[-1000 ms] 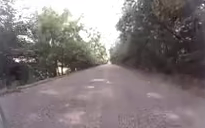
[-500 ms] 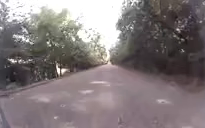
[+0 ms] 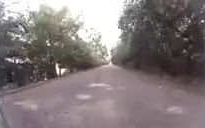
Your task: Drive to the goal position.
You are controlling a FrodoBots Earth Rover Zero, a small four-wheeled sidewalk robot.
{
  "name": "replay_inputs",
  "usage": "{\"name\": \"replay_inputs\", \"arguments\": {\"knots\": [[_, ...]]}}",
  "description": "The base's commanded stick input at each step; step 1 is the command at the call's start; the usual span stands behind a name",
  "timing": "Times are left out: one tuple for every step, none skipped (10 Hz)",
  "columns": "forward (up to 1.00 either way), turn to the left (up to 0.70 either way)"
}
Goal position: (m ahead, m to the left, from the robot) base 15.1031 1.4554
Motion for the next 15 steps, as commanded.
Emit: {"name": "replay_inputs", "arguments": {"knots": [[0.7, -0.16], [0.7, -0.05], [0.7, 0.0], [0.7, 0.0], [0.7, 0.0], [0.7, 0.0], [0.7, 0.0], [0.7, 0.0], [0.7, 0.0], [0.7, 0.0], [0.7, 0.0], [0.7, 0.0], [0.7, 0.0], [0.7, 0.0], [0.7, 0.0]]}}
